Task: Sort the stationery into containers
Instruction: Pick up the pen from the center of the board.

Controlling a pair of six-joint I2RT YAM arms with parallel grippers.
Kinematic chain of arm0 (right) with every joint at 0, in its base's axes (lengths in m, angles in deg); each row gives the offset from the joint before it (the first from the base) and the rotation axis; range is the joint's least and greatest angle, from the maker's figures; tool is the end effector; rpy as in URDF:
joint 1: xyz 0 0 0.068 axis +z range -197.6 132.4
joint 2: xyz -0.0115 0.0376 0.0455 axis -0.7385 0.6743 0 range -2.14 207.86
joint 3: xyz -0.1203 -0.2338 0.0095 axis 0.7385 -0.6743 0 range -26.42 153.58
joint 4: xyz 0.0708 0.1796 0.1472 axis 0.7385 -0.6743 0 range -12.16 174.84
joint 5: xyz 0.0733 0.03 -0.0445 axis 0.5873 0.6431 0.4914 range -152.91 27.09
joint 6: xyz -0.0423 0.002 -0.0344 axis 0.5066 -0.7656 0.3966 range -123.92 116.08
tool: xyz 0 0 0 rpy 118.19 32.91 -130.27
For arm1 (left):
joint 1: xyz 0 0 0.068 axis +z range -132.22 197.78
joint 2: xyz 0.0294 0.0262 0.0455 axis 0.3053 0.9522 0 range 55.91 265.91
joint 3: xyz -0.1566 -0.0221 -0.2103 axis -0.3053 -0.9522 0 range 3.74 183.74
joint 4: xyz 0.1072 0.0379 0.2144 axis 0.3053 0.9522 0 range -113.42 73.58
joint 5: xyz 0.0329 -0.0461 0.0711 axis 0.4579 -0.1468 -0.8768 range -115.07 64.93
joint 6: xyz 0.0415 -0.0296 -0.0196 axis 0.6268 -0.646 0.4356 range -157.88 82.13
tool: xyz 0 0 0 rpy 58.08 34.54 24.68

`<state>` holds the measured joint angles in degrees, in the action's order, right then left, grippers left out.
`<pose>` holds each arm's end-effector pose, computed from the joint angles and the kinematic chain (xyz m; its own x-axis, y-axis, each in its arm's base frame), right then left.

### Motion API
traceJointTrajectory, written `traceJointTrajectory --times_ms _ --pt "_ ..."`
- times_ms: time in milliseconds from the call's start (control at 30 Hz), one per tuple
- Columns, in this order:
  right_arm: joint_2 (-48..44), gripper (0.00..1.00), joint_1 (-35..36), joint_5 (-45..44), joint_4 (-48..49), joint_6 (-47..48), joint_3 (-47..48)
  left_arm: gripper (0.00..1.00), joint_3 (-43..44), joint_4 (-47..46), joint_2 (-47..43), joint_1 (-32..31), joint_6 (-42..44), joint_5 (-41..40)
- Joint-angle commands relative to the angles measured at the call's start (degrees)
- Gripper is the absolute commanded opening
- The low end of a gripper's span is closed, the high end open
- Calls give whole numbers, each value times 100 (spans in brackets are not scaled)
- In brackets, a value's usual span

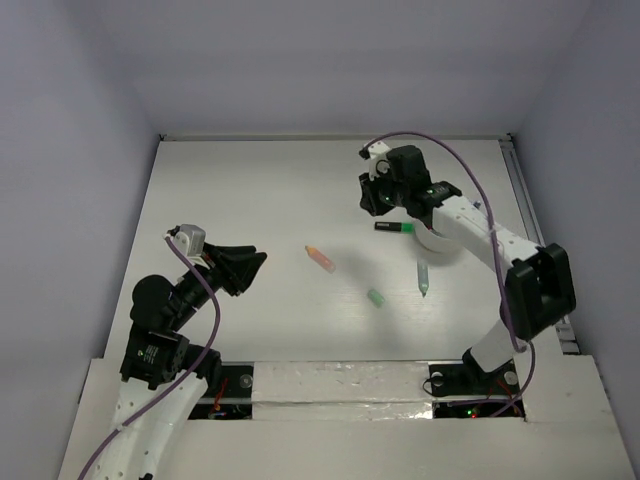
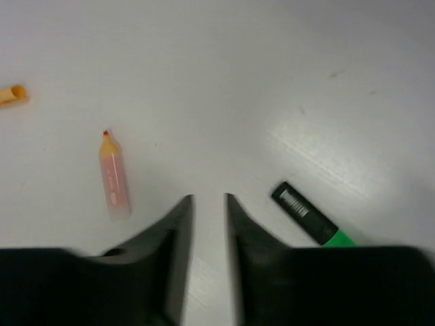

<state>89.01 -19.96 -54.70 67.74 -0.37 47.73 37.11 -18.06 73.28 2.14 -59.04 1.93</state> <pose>0.3068 0.1665 0.2973 -0.4609 -0.3106 -0.8313 -0.5937 0.8042 0.0286 0.0745 -0.0381 0.3287 -0.0762 -0.3128 -0.9468 0.6890 0.6699 -0.2767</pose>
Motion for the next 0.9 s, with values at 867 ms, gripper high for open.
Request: traceJointTrajectory --times_ms 867 --pt "3083 64 75 -1348 -2904 2097 2754 34 65 -299 -5 87 -19 77"
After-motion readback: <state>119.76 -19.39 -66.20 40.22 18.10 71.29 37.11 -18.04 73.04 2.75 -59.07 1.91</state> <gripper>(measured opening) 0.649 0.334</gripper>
